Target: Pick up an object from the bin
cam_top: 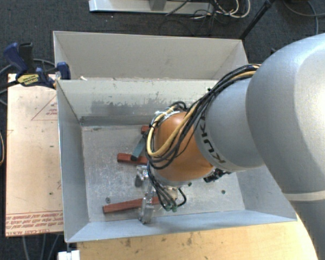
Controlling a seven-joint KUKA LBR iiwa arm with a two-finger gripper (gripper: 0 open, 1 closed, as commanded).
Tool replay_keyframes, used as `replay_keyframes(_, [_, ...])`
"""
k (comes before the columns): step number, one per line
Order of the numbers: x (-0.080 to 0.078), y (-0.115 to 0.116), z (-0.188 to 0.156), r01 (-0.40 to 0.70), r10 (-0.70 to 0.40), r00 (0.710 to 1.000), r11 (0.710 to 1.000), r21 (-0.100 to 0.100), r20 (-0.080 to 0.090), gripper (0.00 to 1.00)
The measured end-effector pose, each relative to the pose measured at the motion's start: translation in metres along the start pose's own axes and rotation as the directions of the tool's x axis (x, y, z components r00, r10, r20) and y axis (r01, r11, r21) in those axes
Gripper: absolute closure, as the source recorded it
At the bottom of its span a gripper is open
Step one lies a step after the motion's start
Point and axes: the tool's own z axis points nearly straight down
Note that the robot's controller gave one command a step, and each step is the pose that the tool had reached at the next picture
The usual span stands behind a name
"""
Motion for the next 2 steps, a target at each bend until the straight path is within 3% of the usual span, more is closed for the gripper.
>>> replay_keyframes(1, [0.005,0.018,-0.033,0.032,-0.032,0.999,0.999,0.000,-0.006,0.00])
replay_keyframes(2, [-0.021,0.003,-0.033,0.089,-0.089,0.996,0.996,0.002,-0.006,0.00])
